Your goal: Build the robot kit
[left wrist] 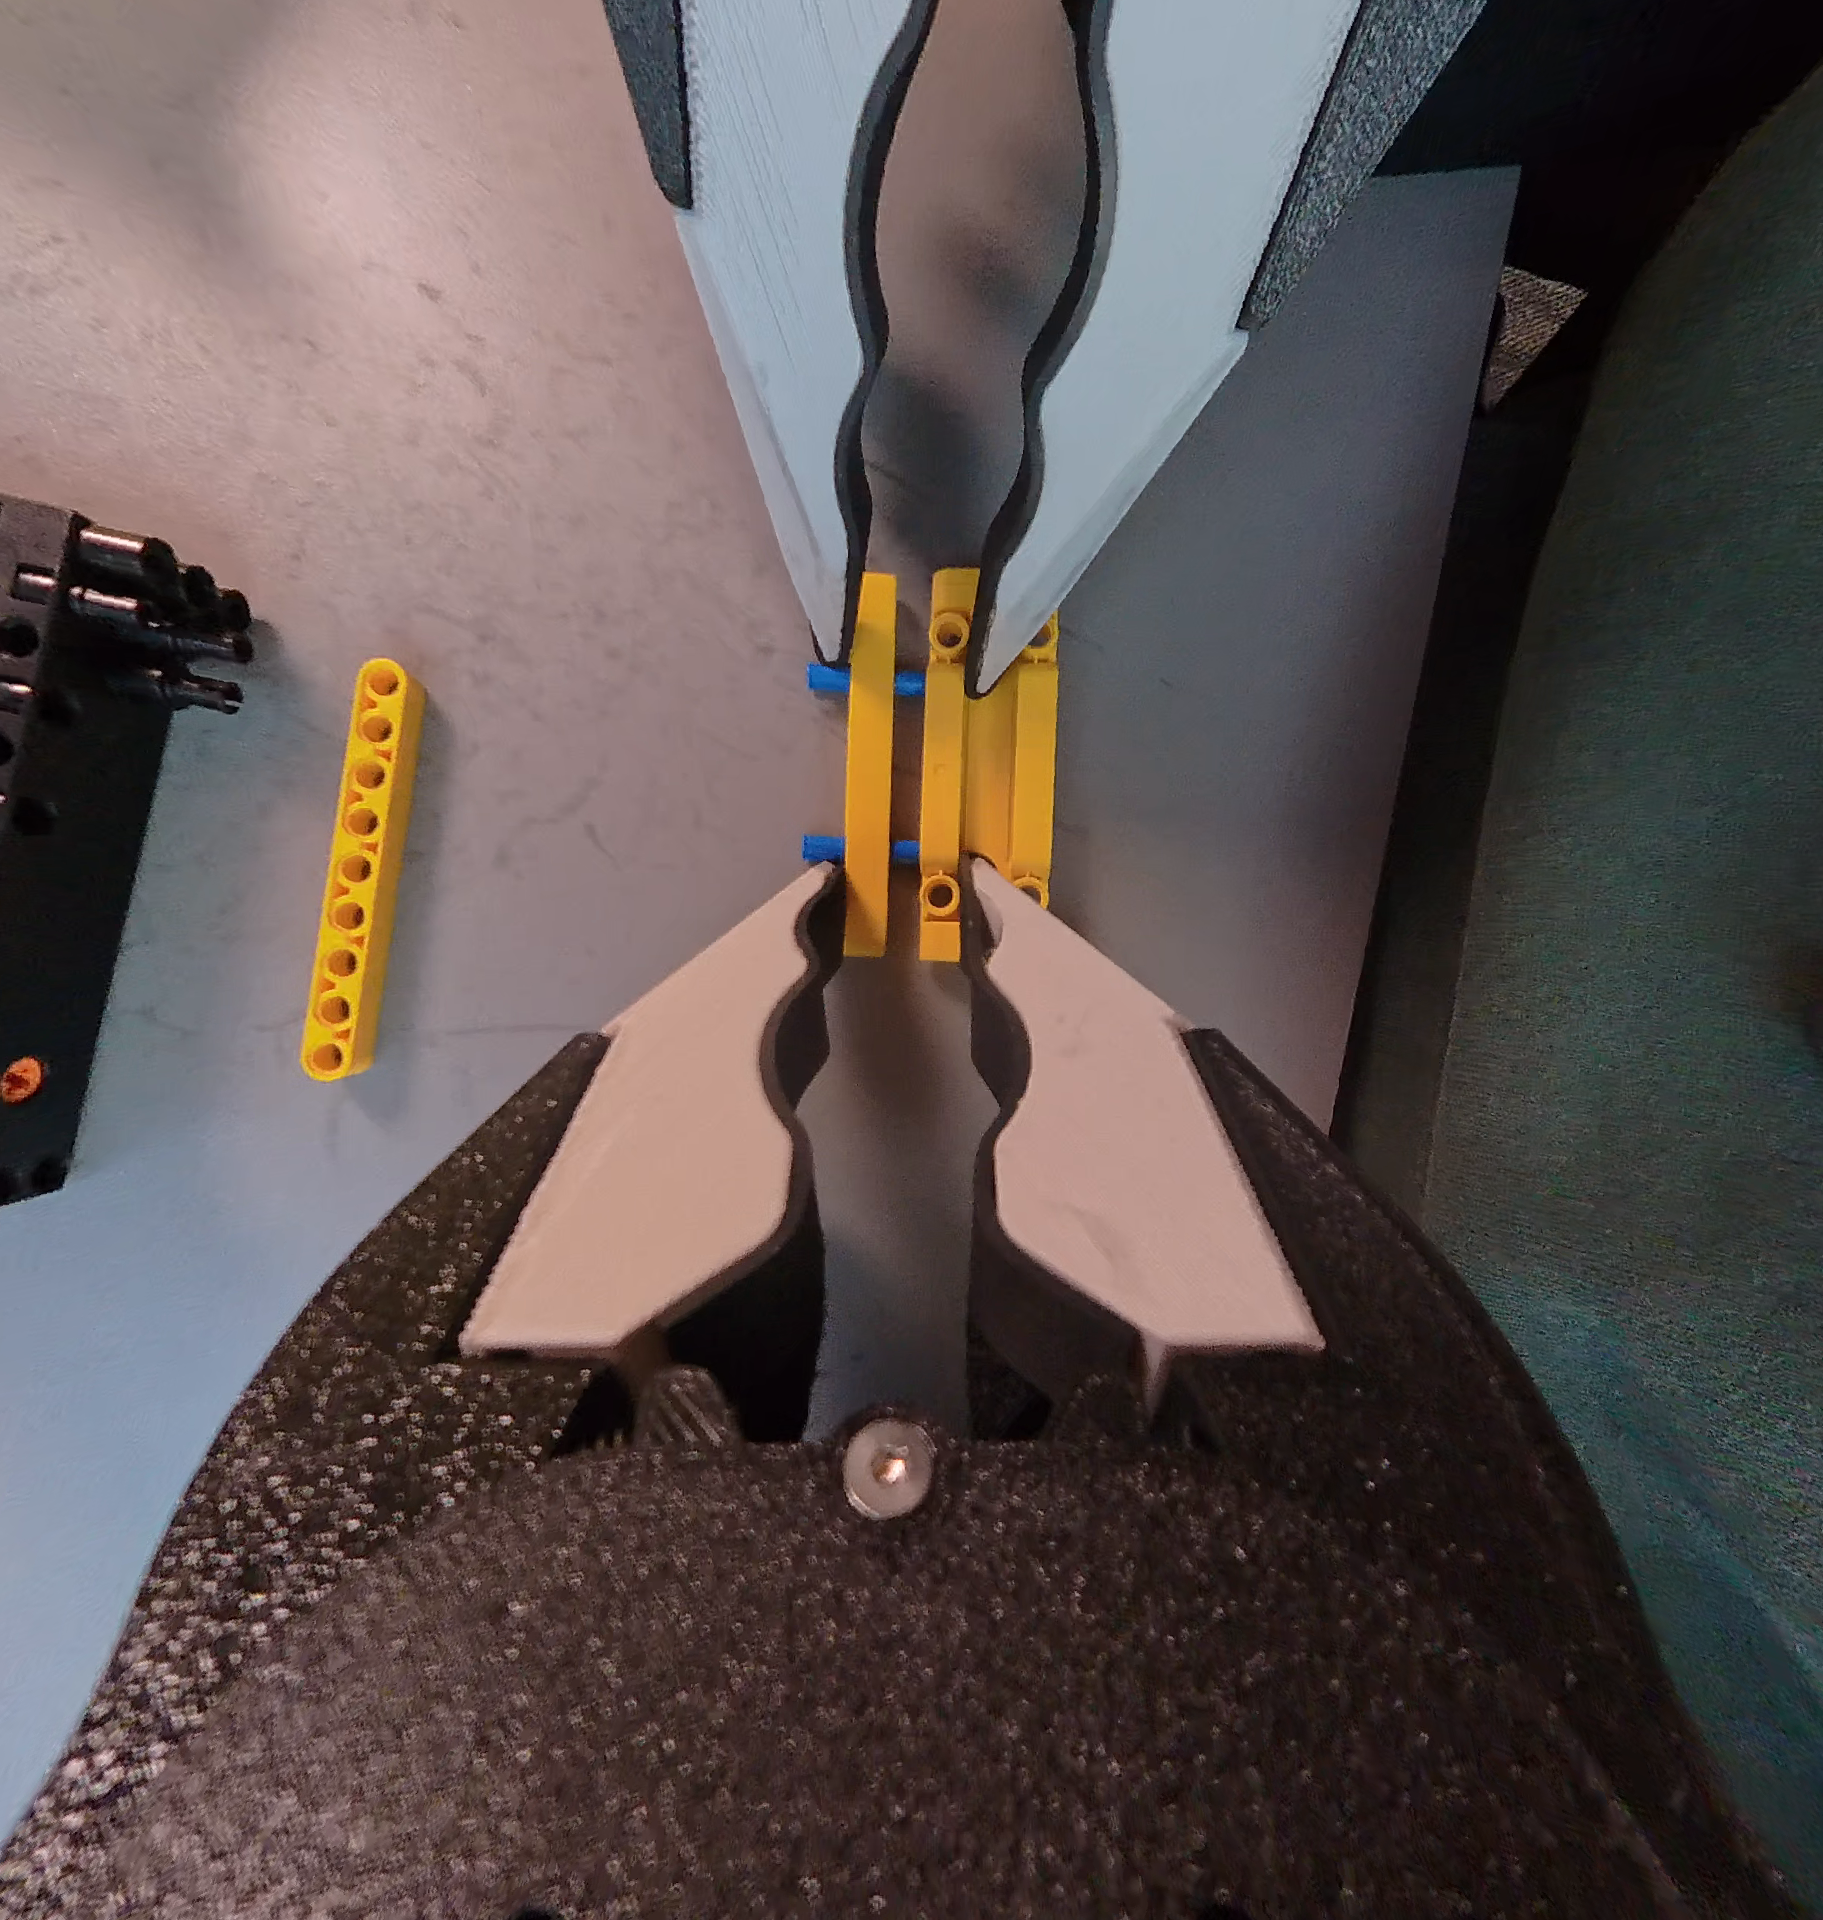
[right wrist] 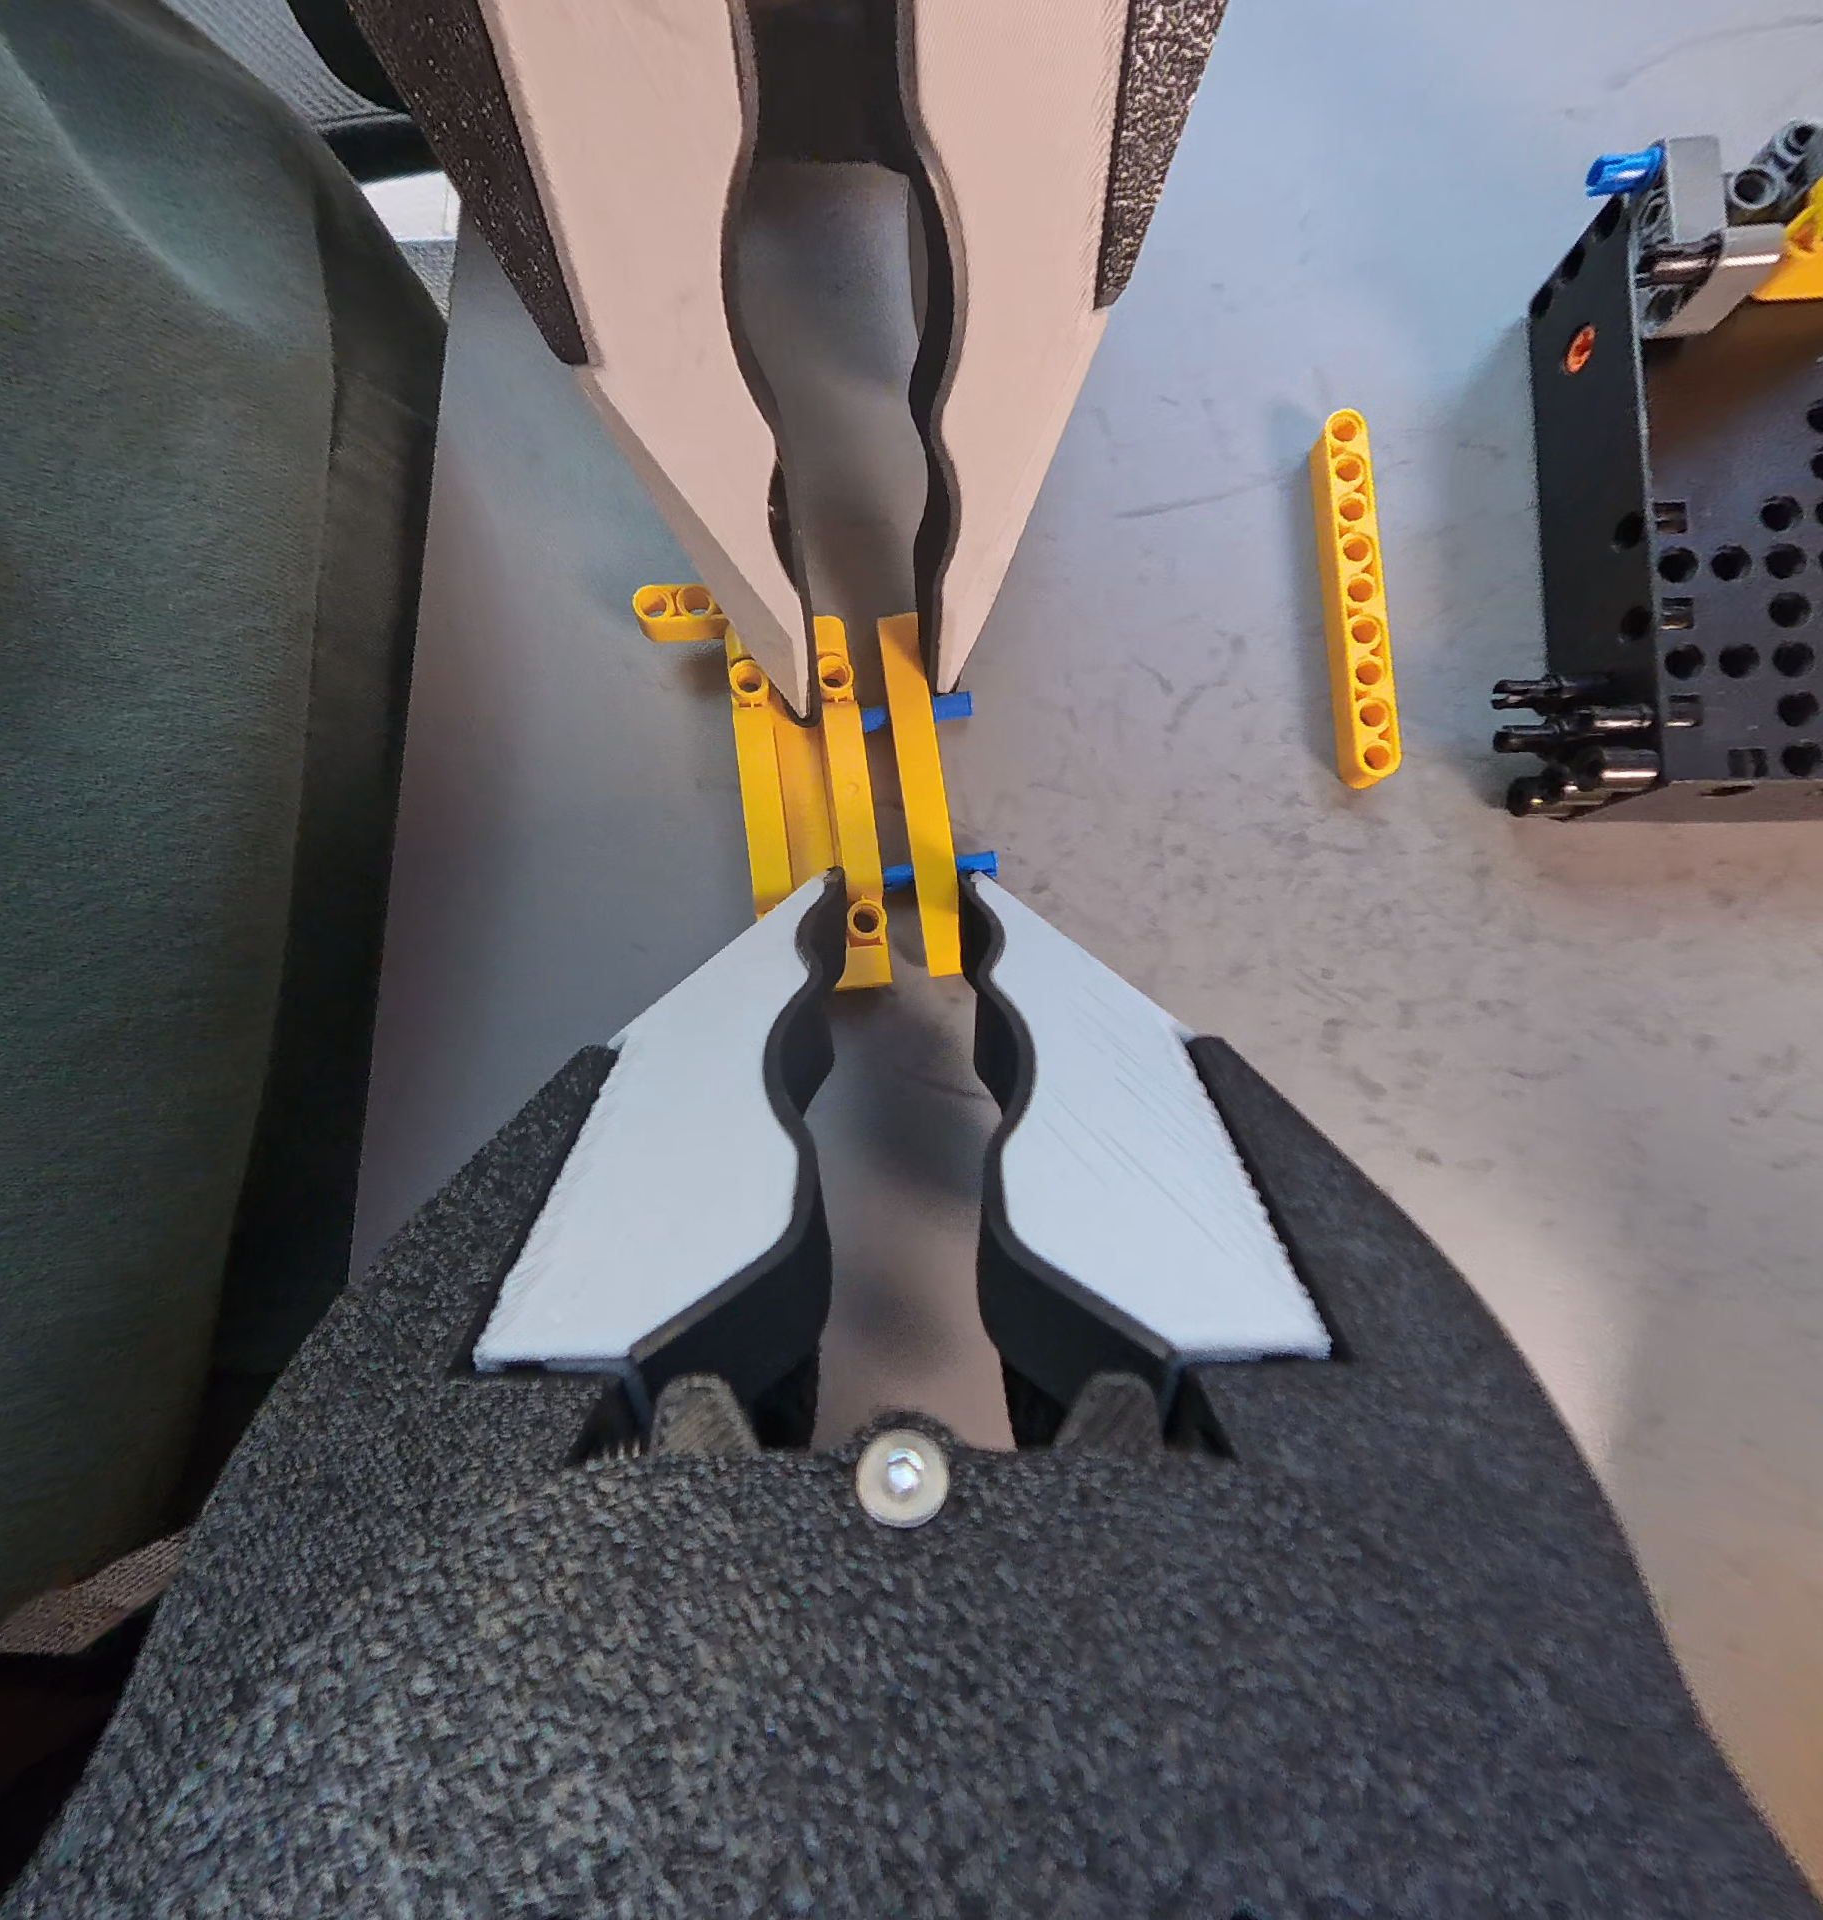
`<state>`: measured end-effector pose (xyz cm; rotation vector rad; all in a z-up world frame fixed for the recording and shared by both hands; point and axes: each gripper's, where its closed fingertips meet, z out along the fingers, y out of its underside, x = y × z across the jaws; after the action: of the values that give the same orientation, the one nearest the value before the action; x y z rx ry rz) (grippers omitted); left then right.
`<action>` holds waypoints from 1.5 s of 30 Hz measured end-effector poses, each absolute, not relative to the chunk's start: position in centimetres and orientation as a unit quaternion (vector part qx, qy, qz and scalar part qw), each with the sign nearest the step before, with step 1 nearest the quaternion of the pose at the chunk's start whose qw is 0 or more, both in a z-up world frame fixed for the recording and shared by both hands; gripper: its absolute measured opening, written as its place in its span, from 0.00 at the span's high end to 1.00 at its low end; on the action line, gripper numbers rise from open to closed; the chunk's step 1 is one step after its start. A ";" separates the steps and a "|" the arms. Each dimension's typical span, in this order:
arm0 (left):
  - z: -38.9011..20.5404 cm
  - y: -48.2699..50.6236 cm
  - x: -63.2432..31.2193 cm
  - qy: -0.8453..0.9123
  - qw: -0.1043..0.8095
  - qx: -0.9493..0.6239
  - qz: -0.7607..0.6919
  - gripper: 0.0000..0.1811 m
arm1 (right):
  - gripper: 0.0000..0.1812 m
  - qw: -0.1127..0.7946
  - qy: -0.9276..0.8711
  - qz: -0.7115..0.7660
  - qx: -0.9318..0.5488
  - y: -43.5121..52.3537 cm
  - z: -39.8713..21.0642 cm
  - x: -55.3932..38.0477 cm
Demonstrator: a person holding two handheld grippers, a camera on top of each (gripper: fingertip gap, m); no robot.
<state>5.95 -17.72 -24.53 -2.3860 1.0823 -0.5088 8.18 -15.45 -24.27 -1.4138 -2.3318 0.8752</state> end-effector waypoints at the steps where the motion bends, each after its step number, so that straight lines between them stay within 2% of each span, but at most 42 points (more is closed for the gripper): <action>1: -24.5 -17.7 6.0 0.396 0.235 -0.868 -0.186 0.88 | 0.89 0.139 -0.805 0.303 -0.490 -15.4 -24.3 8.2; 15: -24.4 -18.0 5.8 0.398 0.241 -0.868 -0.175 0.83 | 0.83 0.163 -0.804 0.292 -0.492 -15.3 -23.9 8.5; 20: -24.3 -17.9 5.9 0.400 0.243 -0.867 -0.169 0.84 | 0.81 0.140 -0.804 0.289 -0.500 -15.4 -24.4 8.7; 29: -24.6 -17.5 5.7 0.391 0.250 -0.870 -0.167 0.88 | 0.87 0.144 -0.804 0.284 -0.502 -15.4 -24.5 8.4; 45: -24.6 -17.5 5.8 0.398 0.269 -0.858 -0.183 0.88 | 0.89 0.149 -0.799 0.297 -0.502 -15.6 -24.5 8.1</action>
<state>5.78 -17.54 -24.61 -2.3134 1.0731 -0.4946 8.14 -15.63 -24.45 -1.4431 -2.2958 0.8544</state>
